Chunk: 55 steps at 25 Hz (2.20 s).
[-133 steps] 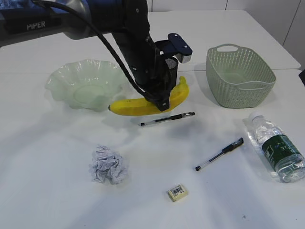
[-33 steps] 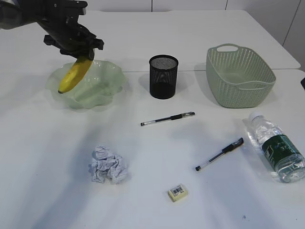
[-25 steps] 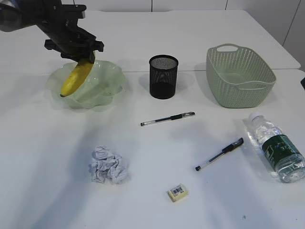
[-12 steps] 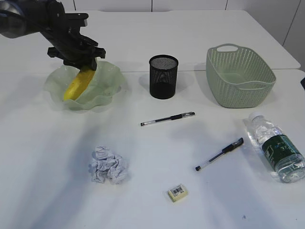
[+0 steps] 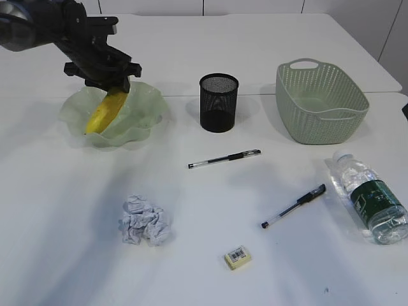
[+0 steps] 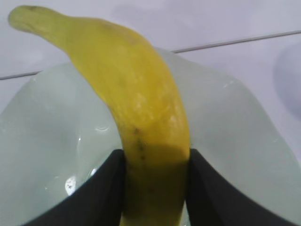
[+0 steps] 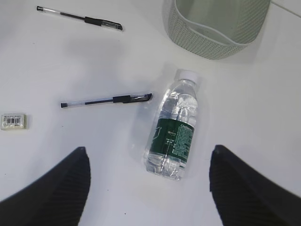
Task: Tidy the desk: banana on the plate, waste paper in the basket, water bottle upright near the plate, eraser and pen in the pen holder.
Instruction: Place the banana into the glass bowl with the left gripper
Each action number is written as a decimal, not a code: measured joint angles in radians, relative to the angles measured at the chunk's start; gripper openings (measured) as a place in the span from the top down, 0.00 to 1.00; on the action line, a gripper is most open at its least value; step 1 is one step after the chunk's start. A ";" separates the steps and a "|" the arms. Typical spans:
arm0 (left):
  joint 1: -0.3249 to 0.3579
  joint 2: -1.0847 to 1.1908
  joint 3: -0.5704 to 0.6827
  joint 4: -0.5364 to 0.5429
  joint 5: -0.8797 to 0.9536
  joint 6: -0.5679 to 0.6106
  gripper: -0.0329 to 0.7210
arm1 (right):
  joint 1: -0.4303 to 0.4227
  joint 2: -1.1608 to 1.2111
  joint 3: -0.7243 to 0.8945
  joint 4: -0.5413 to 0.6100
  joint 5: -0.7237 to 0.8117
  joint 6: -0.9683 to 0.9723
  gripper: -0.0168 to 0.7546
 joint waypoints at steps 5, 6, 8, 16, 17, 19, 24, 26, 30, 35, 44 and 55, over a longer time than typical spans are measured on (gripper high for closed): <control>0.000 0.000 0.000 0.000 -0.009 0.000 0.59 | 0.000 0.000 0.000 0.000 0.000 0.000 0.22; 0.000 0.000 0.000 0.000 -0.009 0.000 0.59 | 0.000 0.000 0.000 0.000 0.000 0.000 0.22; 0.000 0.000 0.000 0.000 -0.014 0.000 0.59 | 0.000 0.000 0.000 0.000 0.000 0.000 0.22; 0.000 0.000 0.000 0.000 -0.016 0.000 0.57 | 0.000 0.000 0.000 0.000 0.000 0.002 0.22; 0.000 0.000 0.000 0.000 -0.016 0.000 0.57 | 0.000 0.000 0.000 0.000 0.000 0.002 0.22; 0.000 0.000 0.000 0.000 -0.018 0.000 0.57 | 0.000 0.000 0.000 0.000 0.000 0.002 0.22; 0.000 0.000 0.000 0.004 -0.018 0.000 0.57 | 0.000 0.000 0.000 0.000 0.000 0.002 0.22; 0.000 0.000 0.000 0.015 -0.018 0.000 0.56 | 0.000 0.000 0.000 0.000 0.000 0.002 0.22; 0.000 0.000 0.000 0.025 -0.023 0.000 0.55 | 0.000 0.000 0.000 0.000 0.000 0.004 0.22; 0.000 0.000 0.000 0.030 -0.023 0.000 0.55 | 0.000 0.000 0.000 0.000 0.000 0.004 0.22; 0.000 0.000 0.000 0.034 -0.013 0.000 0.55 | 0.000 0.000 0.000 0.000 0.000 0.006 0.22; 0.006 -0.005 -0.145 0.042 0.154 0.000 0.54 | 0.000 0.000 0.000 0.015 0.016 0.007 0.22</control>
